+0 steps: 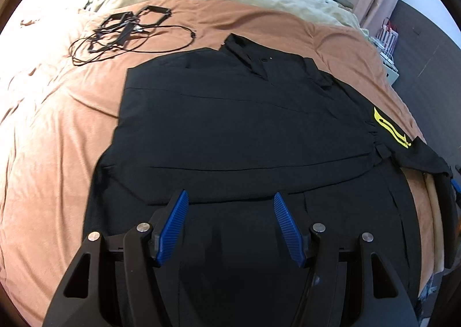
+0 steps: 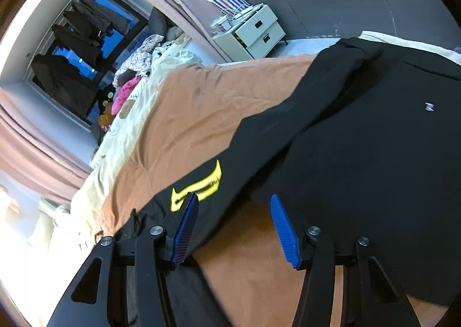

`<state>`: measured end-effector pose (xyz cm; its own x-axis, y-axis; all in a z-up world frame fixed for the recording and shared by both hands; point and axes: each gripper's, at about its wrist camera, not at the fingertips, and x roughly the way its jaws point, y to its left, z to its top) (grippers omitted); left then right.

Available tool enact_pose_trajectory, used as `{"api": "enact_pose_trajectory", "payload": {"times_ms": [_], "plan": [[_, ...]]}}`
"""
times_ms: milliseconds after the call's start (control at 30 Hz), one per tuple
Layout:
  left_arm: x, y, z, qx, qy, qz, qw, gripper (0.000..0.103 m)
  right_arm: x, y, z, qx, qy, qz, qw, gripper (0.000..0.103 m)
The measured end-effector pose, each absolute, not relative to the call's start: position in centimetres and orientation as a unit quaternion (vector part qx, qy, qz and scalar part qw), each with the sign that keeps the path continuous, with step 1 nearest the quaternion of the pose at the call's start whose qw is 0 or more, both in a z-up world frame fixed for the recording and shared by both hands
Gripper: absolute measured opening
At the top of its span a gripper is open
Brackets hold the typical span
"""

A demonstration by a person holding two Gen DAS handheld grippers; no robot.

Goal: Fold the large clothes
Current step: 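Grasp the yellow-striped sleeve with the right tool, then fold the yellow-striped sleeve across the jacket body with the right tool, release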

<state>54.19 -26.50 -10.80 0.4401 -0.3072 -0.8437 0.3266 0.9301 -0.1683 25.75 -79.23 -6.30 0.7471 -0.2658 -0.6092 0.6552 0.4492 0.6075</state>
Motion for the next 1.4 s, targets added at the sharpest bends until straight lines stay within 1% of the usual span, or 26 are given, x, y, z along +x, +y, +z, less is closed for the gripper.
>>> {"api": "enact_pose_trajectory", "payload": {"times_ms": [233,333,367,400,500,633,800,1000,1200,1233,1267,1400], "plan": [[55.6,-27.4,-12.7,0.018,0.505,-0.185,0.843,0.063,28.7,-81.5,-7.8,0.461,0.23,-0.28,0.81,0.049],[56.0,-27.1,-13.3,0.02,0.508,-0.181,0.842,0.063,29.3,-82.2,-8.6,0.459,0.238,-0.294,0.804,0.038],[56.0,-26.9,-13.5,0.02,0.509,-0.178,0.842,0.063,29.5,-82.4,-8.7,0.457,0.238,-0.299,0.803,0.028],[56.1,-26.6,-13.6,0.02,0.509,-0.176,0.842,0.063,29.4,-82.7,-8.7,0.455,0.236,-0.305,0.803,0.014],[56.2,-26.0,-13.5,0.016,0.508,-0.172,0.844,0.063,29.0,-82.9,-8.3,0.447,0.224,-0.311,0.808,0.007],[56.1,-24.9,-13.0,0.01,0.505,-0.165,0.847,0.063,29.0,-81.6,-6.5,0.419,0.223,-0.307,0.825,0.006],[55.6,-23.7,-12.1,0.002,0.5,-0.164,0.85,0.063,29.1,-81.2,-5.2,0.416,0.238,-0.31,0.821,0.006],[55.4,-22.6,-12.1,0.0,0.501,-0.161,0.85,0.063,29.0,-81.0,-6.0,0.421,0.259,-0.305,0.814,0.006],[55.4,-22.2,-12.3,-0.008,0.501,-0.161,0.85,0.063,28.4,-79.8,-6.1,0.415,0.263,-0.293,0.821,0.006],[55.4,-22.2,-12.3,-0.008,0.501,-0.161,0.85,0.063,28.3,-79.5,-6.0,0.413,0.261,-0.289,0.823,0.006],[55.4,-22.2,-12.3,-0.008,0.502,-0.161,0.85,0.063,28.1,-79.3,-5.9,0.409,0.258,-0.286,0.827,0.003],[55.3,-22.1,-12.4,-0.009,0.501,-0.162,0.85,0.063,28.4,-79.3,-5.1,0.386,0.262,-0.284,0.838,0.002]]}}
